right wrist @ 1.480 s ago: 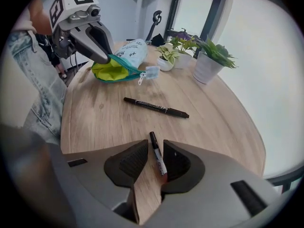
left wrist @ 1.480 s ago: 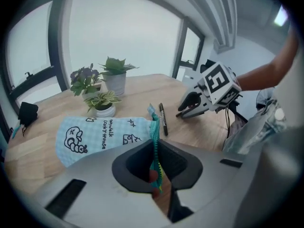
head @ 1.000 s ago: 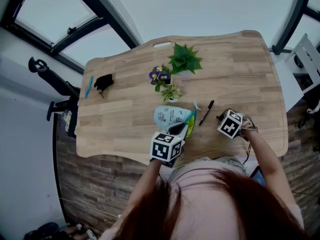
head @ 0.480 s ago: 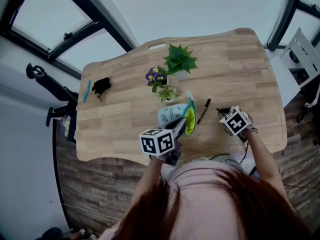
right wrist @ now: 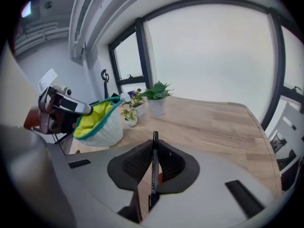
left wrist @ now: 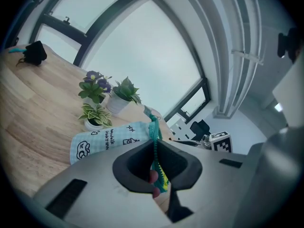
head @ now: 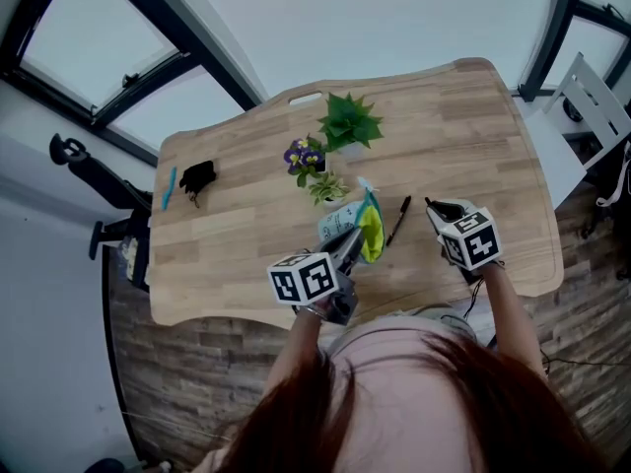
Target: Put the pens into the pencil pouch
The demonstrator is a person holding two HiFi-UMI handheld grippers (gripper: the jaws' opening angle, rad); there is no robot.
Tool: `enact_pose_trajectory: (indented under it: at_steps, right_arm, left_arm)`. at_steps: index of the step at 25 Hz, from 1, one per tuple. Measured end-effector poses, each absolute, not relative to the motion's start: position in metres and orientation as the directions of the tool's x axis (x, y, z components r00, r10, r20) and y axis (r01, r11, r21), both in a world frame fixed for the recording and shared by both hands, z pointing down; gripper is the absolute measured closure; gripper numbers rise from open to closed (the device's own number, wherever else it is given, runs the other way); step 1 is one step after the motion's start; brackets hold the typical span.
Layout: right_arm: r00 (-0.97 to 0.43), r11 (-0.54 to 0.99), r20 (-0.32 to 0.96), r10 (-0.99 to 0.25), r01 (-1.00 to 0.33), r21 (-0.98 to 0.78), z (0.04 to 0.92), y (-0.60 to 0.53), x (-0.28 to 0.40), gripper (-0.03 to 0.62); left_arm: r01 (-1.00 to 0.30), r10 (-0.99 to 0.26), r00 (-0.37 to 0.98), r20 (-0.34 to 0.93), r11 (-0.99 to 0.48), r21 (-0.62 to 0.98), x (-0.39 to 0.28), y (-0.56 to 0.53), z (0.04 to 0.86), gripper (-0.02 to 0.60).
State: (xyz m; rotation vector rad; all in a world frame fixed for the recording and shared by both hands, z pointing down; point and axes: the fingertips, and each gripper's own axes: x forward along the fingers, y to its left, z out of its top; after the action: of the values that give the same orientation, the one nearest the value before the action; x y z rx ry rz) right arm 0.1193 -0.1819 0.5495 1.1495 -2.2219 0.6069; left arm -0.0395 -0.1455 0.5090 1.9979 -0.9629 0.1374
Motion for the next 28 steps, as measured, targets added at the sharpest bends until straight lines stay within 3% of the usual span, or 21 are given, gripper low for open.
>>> enact_pose_trajectory:
  at_steps: [14, 21, 28]
  right_arm:
    - [-0.594, 0.473, 0.272, -0.757, -0.786, -0.399, 0.43, -0.197, 0.097, 0.562]
    - [-0.627, 0.511, 0.046, -0.778, -0.673, -0.535, 0.377, -0.201, 0.089, 0.562]
    - [-0.638, 0.558, -0.088, -0.765, -0.587, -0.587, 0.348, -0.203, 0.078, 0.562]
  left_arm:
    - [-0.488, -0.6, 0.748, 0.286, -0.205, 0.848, -0.046, -0.158, 0.493, 0.565]
    - [-0.459, -0.606, 0.751, 0.263, -0.192, 0.868, -0.046, -0.162, 0.491, 0.565]
    - [-0.437, -0.607, 0.754, 0.251, -0.178, 0.882, -0.042, -0.161, 0.49, 0.565]
